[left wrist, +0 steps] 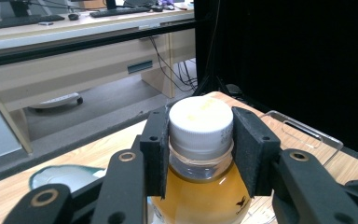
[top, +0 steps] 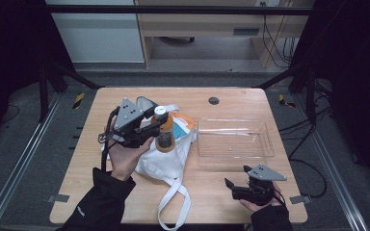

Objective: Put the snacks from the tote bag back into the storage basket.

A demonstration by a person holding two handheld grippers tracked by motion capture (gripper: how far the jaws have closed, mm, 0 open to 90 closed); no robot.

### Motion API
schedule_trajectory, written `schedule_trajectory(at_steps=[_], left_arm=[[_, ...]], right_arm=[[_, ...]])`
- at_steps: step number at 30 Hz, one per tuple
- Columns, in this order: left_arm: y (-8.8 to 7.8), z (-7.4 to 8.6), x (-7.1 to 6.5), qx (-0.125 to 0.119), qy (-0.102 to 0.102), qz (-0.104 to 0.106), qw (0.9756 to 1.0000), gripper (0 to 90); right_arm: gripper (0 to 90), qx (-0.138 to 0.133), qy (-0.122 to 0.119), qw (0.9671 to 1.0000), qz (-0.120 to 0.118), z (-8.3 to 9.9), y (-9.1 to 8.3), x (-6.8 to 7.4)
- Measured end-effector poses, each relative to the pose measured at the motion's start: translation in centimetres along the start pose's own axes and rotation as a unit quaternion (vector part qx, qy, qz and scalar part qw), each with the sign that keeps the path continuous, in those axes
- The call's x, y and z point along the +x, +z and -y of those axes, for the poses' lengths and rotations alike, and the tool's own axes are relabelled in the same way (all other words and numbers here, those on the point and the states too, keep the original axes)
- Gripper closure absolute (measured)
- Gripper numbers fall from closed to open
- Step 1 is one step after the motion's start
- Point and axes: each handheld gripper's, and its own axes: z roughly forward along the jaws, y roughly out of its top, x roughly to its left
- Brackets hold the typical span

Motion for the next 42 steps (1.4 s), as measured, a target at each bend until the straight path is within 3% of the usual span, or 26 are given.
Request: schedule_trajectory(at_steps=[33,42], left_arm=[[4.2,-2.8,-4.7,-0.009,0.007,0.042,0.9991,58.7],[5.7,-2.8,-5.7,-0.007,0.005,0.053,0.9986,58.7]], right_arm=[[16.5,-0.001,-0.003,1.0,-0.004,0.0,0.0,0.0],[16.2,-0.001,-0.002,1.0,-0.006,0.0,0.0,0.1]])
